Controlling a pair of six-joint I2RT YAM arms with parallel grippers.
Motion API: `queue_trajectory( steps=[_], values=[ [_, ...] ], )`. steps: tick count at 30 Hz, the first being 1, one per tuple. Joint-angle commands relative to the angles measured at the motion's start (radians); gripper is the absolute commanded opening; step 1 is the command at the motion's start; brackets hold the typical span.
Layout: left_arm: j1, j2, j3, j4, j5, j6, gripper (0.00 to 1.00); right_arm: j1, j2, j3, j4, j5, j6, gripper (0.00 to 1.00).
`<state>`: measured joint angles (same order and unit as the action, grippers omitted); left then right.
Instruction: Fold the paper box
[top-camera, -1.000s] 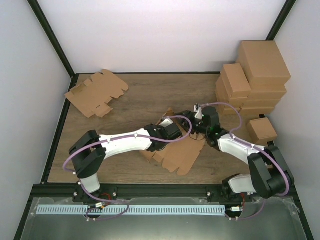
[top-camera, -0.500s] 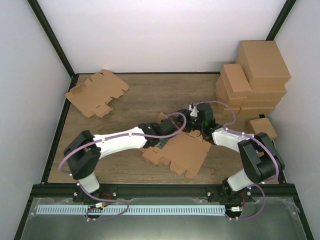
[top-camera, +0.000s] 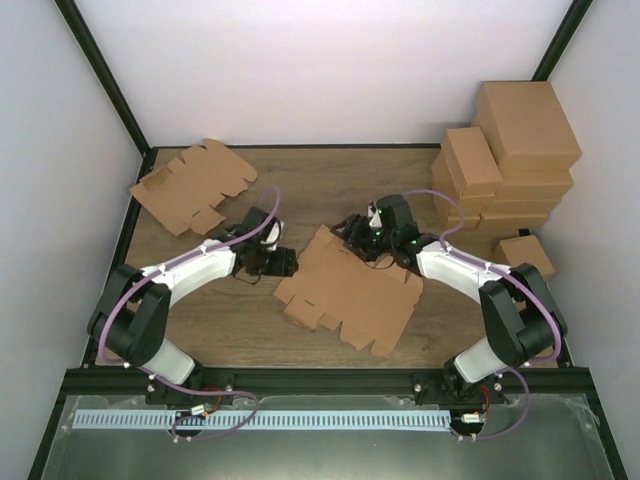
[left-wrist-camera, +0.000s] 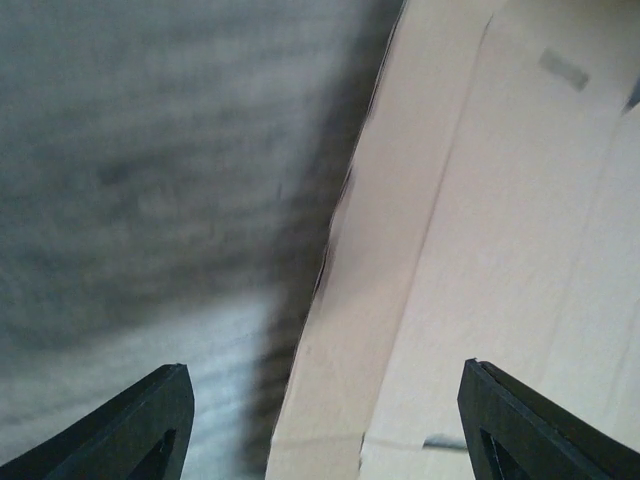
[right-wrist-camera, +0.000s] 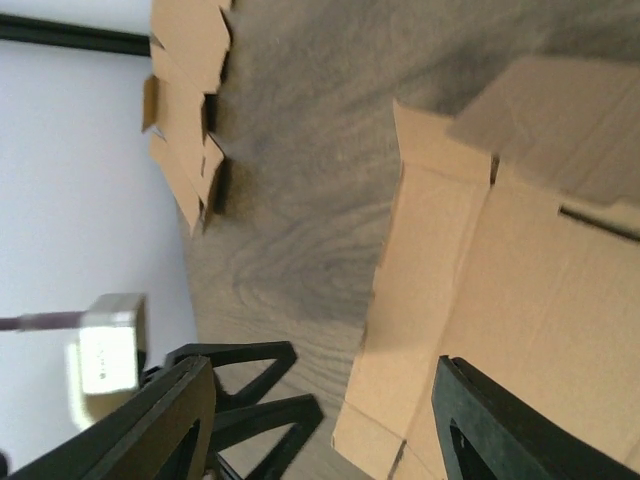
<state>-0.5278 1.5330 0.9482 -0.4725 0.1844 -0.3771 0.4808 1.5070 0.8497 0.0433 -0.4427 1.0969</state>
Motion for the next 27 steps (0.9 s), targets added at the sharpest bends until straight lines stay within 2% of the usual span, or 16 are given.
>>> queue_trajectory(
  steps=[1, 4, 9, 13, 15, 20, 25, 27],
  values=[
    [0.003, 0.014, -0.081, 0.055, 0.097, -0.037, 0.75, 0.052, 0.02, 0.022, -0.057, 0.022, 0.016, 0.62],
    [0.01, 0.017, -0.128, 0.081, 0.08, -0.035, 0.75, 0.059, 0.043, 0.026, -0.039, -0.023, 0.007, 0.62],
    [0.016, 0.036, -0.176, 0.17, 0.183, -0.048, 0.69, 0.058, 0.059, 0.033, -0.035, -0.043, -0.016, 0.62],
    [0.016, 0.048, -0.185, 0.197, 0.21, -0.046, 0.48, 0.059, 0.059, 0.027, -0.037, -0.046, -0.016, 0.62],
    [0.016, 0.056, -0.2, 0.218, 0.212, -0.06, 0.42, 0.059, 0.06, 0.022, -0.037, -0.051, -0.011, 0.62],
    [0.015, 0.073, -0.242, 0.297, 0.274, -0.078, 0.34, 0.059, 0.06, 0.023, -0.044, -0.056, -0.012, 0.62],
    [0.016, 0.062, -0.244, 0.316, 0.282, -0.075, 0.08, 0.059, 0.055, 0.03, -0.052, -0.057, -0.019, 0.62],
    [0.015, 0.045, -0.247, 0.323, 0.289, -0.073, 0.04, 0.059, 0.056, 0.03, -0.058, -0.056, -0.02, 0.62]
  ],
)
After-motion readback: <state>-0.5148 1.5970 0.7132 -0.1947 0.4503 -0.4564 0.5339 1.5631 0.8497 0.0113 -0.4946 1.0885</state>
